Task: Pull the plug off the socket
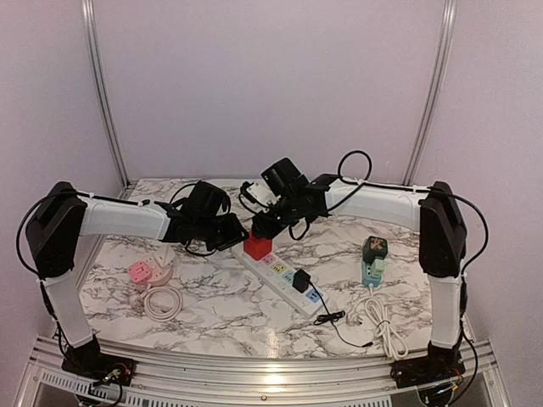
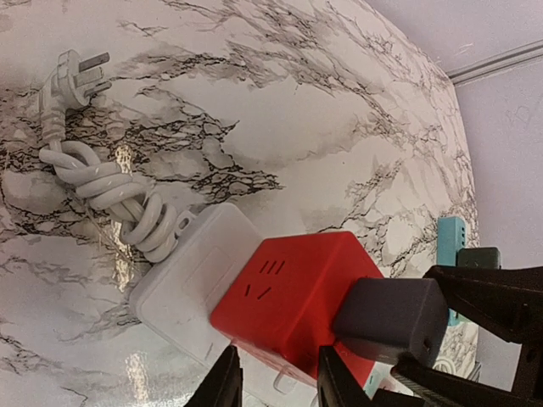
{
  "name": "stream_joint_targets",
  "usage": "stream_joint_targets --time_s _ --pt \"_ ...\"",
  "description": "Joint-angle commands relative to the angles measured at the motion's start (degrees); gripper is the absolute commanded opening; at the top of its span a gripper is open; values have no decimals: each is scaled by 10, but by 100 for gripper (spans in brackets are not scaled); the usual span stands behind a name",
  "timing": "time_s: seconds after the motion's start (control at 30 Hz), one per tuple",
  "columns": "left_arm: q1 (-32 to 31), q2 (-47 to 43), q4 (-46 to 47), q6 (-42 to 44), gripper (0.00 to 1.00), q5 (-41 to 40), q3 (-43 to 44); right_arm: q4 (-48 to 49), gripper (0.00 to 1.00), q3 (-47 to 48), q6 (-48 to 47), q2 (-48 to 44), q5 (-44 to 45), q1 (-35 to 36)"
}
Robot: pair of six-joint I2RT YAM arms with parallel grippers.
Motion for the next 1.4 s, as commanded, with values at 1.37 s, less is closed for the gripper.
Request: stream_joint_targets --time_s 1.37 --pt "-20 90 -134 25 29 -31 -11 57 14 -22 58 -59 29 -1"
